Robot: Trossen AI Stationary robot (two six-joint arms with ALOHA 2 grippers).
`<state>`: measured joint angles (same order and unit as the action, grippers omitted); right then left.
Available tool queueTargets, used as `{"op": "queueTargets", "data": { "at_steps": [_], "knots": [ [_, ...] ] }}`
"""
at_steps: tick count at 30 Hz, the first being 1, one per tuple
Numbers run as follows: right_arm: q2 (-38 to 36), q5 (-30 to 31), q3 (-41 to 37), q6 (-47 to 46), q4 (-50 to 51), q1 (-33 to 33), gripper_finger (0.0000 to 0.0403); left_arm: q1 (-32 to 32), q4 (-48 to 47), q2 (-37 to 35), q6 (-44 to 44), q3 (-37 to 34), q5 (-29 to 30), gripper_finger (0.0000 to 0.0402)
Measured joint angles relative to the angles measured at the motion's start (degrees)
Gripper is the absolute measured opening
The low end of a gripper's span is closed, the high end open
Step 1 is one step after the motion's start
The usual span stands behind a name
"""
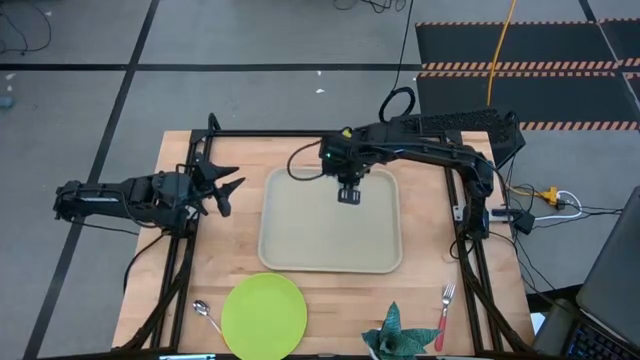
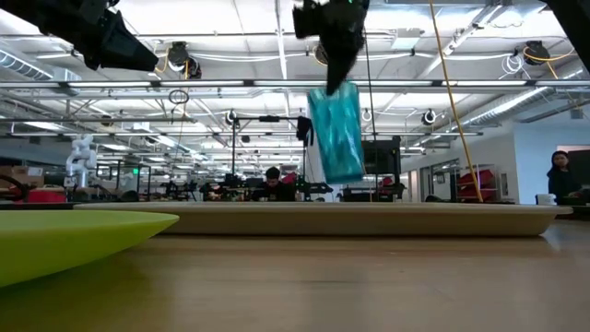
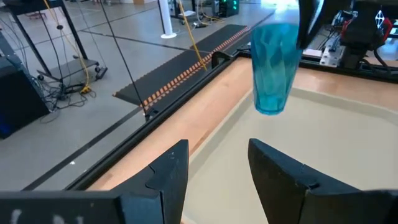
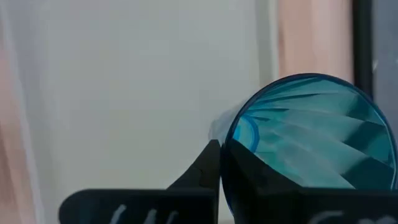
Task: Pick and place plate/cup/fork/spoon on tray
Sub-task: Put the blue glass on the top right of the light brown serving tray
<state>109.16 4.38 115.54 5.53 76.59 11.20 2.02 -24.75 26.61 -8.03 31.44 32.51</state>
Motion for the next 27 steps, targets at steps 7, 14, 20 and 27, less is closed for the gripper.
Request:
{"op": "queueTargets", "data": {
  "at_steps": [7,14,20,27],
  "knots": [
    [-6.76,1.94,-15.61,-6.5,-5.97,0.82,0.0,0.0,-0.86,0.02,-0.66,0.0,-0.13,0.017],
    [-21.26,3.41,-31.2,-13.5,-15.28,2.06,0.0,0.0,-0.52,0.02,-1.44,-0.59,-0.33,0.017],
    [-30.11,3.48,-41.1,-16.92,-21.42,2.72,0.0,0.0,2.42,0.08,-1.34,-0.59,-0.32,0.017],
    [-30.47,3.32,-44.4,-16.88,-23.19,2.73,0.0,0.0,6.77,3.17,0.21,-0.59,-0.98,0.017]
  ]
}}
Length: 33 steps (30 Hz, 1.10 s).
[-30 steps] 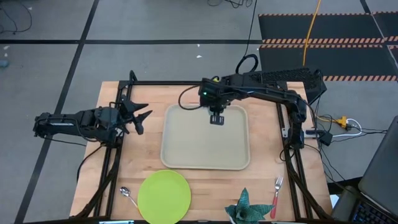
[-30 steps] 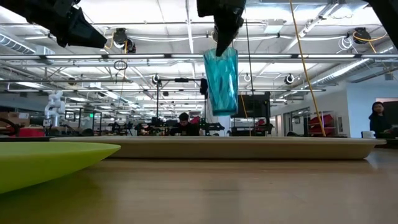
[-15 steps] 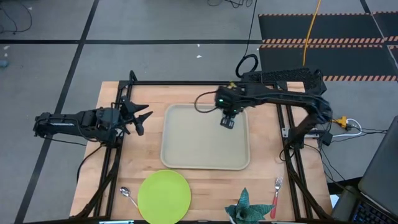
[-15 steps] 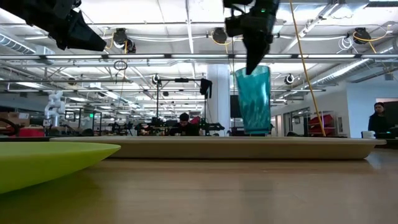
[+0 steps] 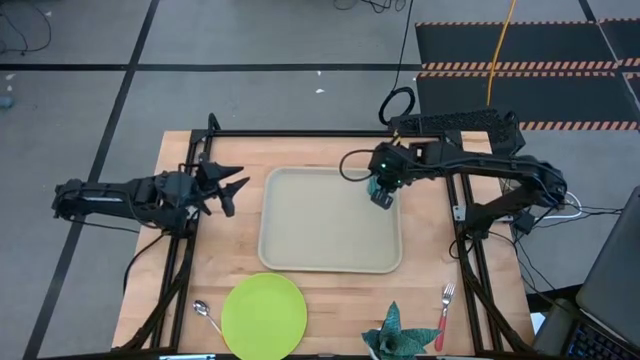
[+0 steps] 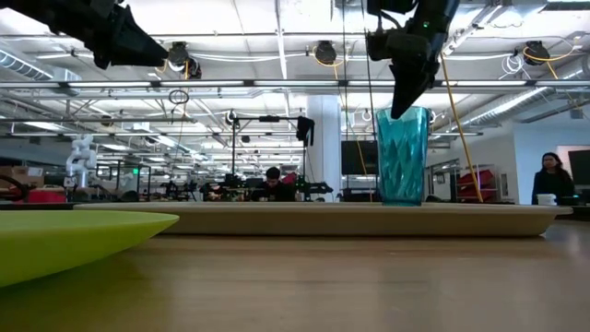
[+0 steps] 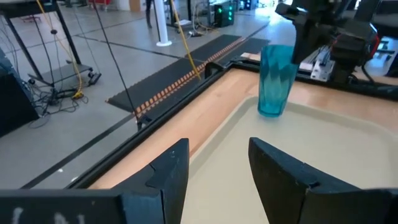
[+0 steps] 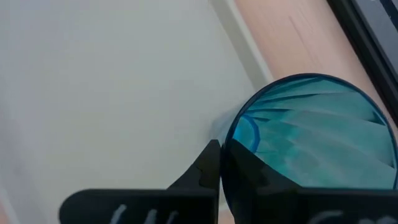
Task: Pick and place plate/cup/fork/spoon on tray
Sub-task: Put the blue glass on the top right of the light brown serving tray
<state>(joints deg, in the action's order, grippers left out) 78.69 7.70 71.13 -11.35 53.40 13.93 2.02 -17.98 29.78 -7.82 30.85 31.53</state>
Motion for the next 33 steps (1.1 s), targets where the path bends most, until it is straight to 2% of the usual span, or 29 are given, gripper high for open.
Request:
{"op": "queueTargets", "data": {
  "at_steps": [8,18,33],
  "knots": [
    [0.92,-0.31,-0.02,0.78,-3.2,2.33,0.0,0.0,2.01,4.02,1.65,-0.02,-0.07,0.017],
    [0.94,-3.41,-0.02,0.15,-2.9,4.46,0.0003,0.0,1.88,3.98,1.63,-0.02,-0.09,0.017],
    [0.94,-3.34,-0.02,-0.97,-3.29,4.52,0.0095,0.0,1.79,3.98,1.34,-0.02,-0.09,0.017]
  ]
}}
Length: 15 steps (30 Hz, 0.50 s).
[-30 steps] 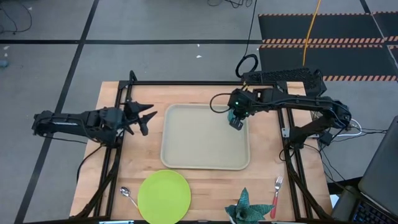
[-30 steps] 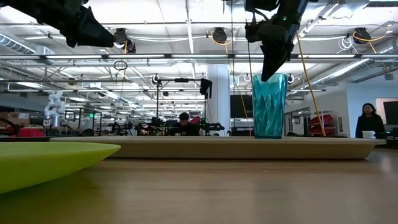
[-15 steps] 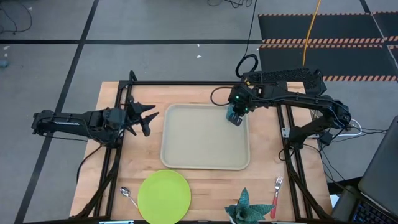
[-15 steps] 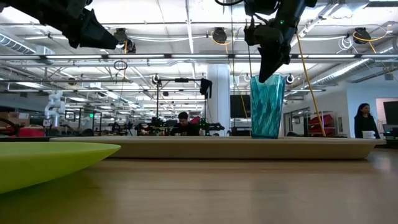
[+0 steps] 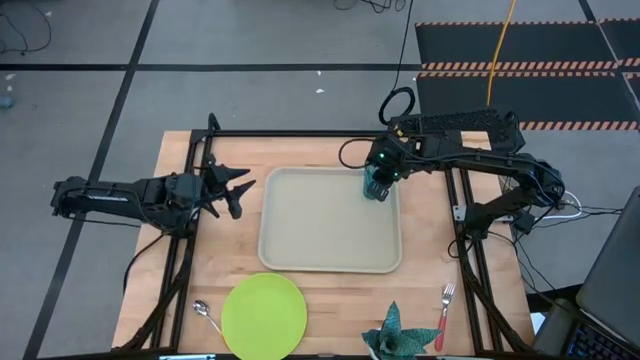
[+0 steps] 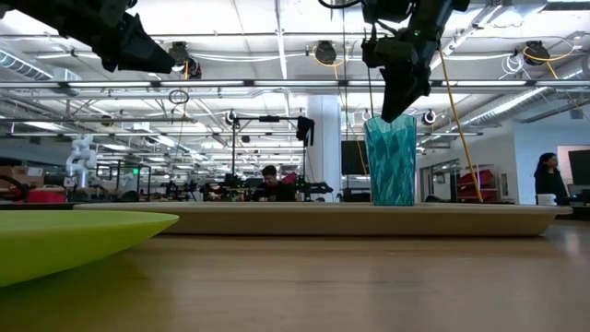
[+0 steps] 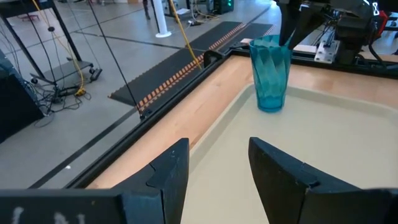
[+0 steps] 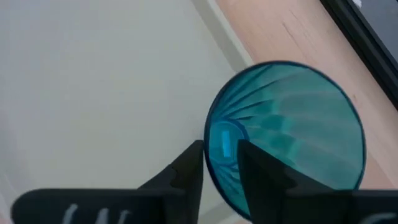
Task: Pick and place plate/cup/fork/spoon on tray
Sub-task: Put the blue glass on the top right of the light brown serving tray
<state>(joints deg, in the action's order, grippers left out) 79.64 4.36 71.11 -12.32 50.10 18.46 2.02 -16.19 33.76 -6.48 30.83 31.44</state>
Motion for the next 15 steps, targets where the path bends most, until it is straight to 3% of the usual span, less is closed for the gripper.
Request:
{"op": "queueTargets", "data": {
  "at_steps": [15],
  "knots": [
    [0.0,-3.33,0.0,-0.97,-1.08,-0.92,0.0137,-0.02,-0.24,0.0,0.02,0.0,0.0,0.017]
  ]
}}
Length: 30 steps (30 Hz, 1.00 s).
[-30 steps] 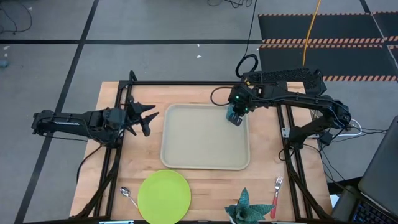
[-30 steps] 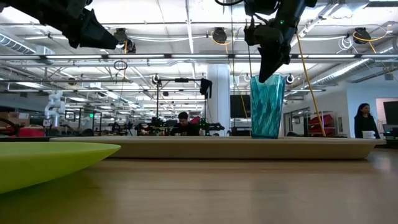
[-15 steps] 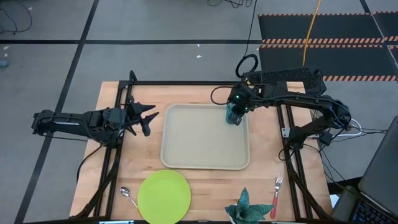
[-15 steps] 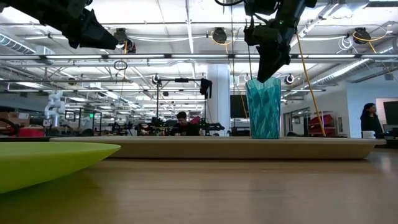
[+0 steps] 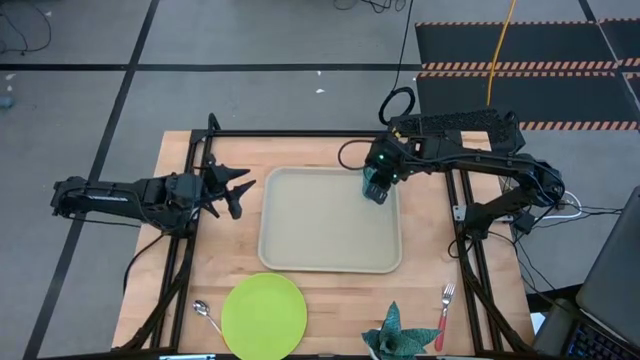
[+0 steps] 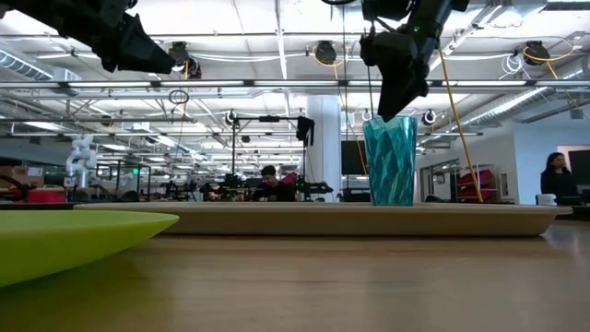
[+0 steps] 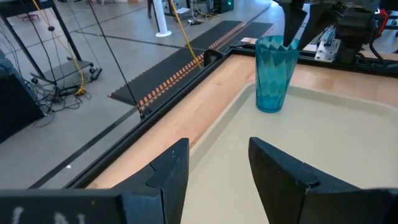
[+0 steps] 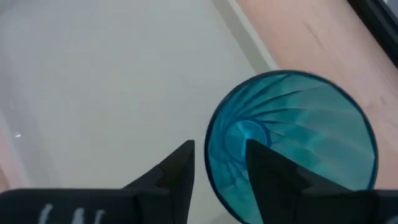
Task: Pick and place plate/cup/fork/spoon on tray
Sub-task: Put the blue glass on the top right of the light brown serving tray, then put the light green plate on the light brown serving tray to the bottom left of the blue glass
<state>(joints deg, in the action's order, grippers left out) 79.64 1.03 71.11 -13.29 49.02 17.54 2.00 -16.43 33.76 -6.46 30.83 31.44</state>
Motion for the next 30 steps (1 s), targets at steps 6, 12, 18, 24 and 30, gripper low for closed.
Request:
{"op": "queueTargets", "data": {
  "at_steps": [6,12,18,24,30],
  "knots": [
    [-1.1,-2.41,0.94,0.14,-0.8,-0.09,0.0137,0.02,0.0,0.0,-0.09,0.0,0.0,0.017],
    [-6.33,-7.41,3.7,-0.9,-1.69,-0.63,0.0137,0.0,0.26,0.36,-2.56,0.02,-2.28,0.017],
    [-13.43,-8.17,3.82,-1.65,-4.25,-3.68,0.0137,0.02,-0.5,4.11,-2.73,1.52,-10.91,0.017],
    [-17.44,-10.33,2.64,-6.57,-3.75,-7.69,0.0137,-0.22,-1.46,11.95,-1.42,4.01,-11.56,0.017],
    [-18.14,-10.31,-0.99,-8.45,-3.55,-10.73,0.0137,-0.22,-10.92,19.2,-5.54,11.93,-20.99,0.017]
  ]
}}
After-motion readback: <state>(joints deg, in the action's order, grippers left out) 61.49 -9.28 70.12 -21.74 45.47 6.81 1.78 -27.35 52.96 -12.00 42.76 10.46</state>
